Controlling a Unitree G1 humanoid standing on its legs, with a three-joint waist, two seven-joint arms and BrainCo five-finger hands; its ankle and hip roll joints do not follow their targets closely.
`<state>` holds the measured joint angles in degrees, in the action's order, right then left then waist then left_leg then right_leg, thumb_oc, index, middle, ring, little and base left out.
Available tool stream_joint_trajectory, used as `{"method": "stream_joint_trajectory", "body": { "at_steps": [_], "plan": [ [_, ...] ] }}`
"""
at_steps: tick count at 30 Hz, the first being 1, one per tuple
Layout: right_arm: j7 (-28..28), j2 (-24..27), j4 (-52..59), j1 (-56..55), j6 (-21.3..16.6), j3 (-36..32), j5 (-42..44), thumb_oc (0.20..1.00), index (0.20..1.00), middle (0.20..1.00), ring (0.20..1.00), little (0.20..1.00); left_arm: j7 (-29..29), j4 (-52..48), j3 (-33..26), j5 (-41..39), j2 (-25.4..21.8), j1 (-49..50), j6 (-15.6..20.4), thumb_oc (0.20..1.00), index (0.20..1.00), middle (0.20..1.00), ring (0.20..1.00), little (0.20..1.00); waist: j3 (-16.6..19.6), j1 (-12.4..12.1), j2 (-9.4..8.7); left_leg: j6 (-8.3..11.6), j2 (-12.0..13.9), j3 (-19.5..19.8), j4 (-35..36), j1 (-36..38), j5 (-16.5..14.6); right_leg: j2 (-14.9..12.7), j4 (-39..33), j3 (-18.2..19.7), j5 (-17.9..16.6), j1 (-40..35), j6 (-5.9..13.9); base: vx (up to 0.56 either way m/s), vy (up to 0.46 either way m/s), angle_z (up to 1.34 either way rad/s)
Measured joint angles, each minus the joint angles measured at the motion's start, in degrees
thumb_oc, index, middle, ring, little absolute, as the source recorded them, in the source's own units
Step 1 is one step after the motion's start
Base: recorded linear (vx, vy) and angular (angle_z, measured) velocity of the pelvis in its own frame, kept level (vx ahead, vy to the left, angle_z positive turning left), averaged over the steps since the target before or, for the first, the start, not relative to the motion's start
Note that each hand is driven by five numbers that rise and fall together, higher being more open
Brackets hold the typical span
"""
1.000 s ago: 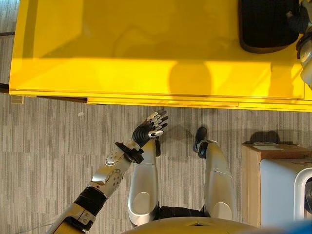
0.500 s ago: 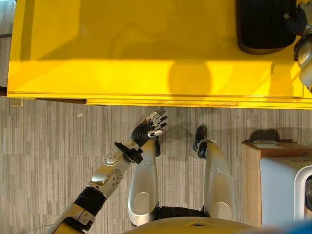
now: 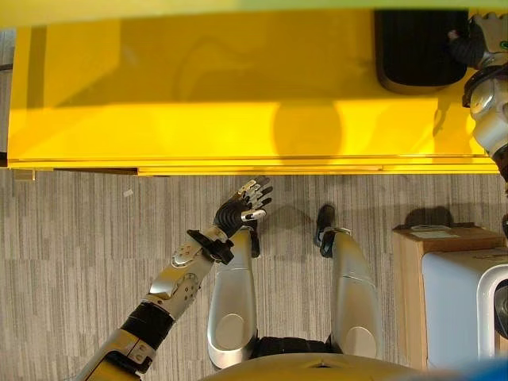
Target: Move parts from the plastic box to the shelf.
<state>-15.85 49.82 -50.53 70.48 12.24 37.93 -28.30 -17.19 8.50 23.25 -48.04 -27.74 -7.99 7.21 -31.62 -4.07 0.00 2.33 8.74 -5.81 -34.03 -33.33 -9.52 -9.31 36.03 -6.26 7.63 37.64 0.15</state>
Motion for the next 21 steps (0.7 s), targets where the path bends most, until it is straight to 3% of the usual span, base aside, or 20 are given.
{"method": "stream_joint_trajectory", "body": {
  "at_steps": [4, 5, 8, 14, 21],
  "plan": [
    [-0.22, -0.01, -0.02, -0.34, 0.03, -0.26, -0.02, 0.2, 0.2, 0.2, 0.2, 0.2, 0.04, 0.0, 0.01, 0.0, 0.02, -0.14, 0.04, 1.0, 1.0, 1.0, 1.0, 1.0, 0.01, 0.01, 0.01, -0.02, 0.03, -0.02, 0.04, 0.06, -0.01, 0.04, 0.01, 0.05, 0.02, 0.0, 0.01, 0.0, 0.0, 0.0],
    [-0.47, -0.07, -0.02, -0.54, 0.08, -0.45, 0.01, 1.0, 1.0, 1.0, 1.0, 1.0, 0.07, 0.0, -0.01, 0.0, 0.02, -0.09, 0.05, 1.0, 1.0, 1.0, 1.0, 1.0, 0.01, -0.05, 0.02, -0.01, 0.04, -0.04, 0.04, 0.06, -0.01, 0.05, 0.01, 0.06, 0.02, -0.01, 0.01, 0.0, 0.0, 0.0],
    [-1.01, -0.43, -1.68, -1.08, 1.3, -0.36, -0.02, 1.0, 1.0, 1.0, 1.0, 1.0, 0.07, 0.02, 0.0, -0.02, 0.05, -0.07, 0.06, 1.0, 1.0, 1.0, 1.0, 1.0, 0.01, -0.08, 0.02, -0.01, 0.03, -0.06, 0.05, 0.05, -0.01, 0.05, -0.03, 0.07, 0.02, 0.01, 0.0, 0.0, 0.0, 0.0],
    [-8.68, -0.62, -2.41, -3.29, 5.32, -2.09, 0.0, 1.0, 1.0, 1.0, 1.0, 1.0, 0.08, 0.01, 0.03, -0.08, 0.31, -0.07, 0.43, 1.0, 1.0, 1.0, 1.0, 1.0, 0.03, 0.07, 0.06, 0.02, -0.02, -0.44, 0.6, 0.35, 0.04, 0.05, -0.17, 0.38, 0.02, 0.1, 0.01, 0.0, 0.0, 0.0],
    [-14.48, -1.65, -3.4, -3.48, 6.27, -4.27, -0.16, 1.0, 1.0, 1.0, 1.0, 1.0, 0.09, 0.01, 0.16, -0.12, 0.49, -0.07, 0.59, 1.0, 1.0, 1.0, 1.0, 1.0, 0.02, 0.11, 0.2, 0.4, -0.07, -0.71, 1.0, 0.37, 0.35, 0.06, -0.13, 0.57, 0.04, 0.45, -0.04, 0.0, 0.0, 0.0]
  ]
}}
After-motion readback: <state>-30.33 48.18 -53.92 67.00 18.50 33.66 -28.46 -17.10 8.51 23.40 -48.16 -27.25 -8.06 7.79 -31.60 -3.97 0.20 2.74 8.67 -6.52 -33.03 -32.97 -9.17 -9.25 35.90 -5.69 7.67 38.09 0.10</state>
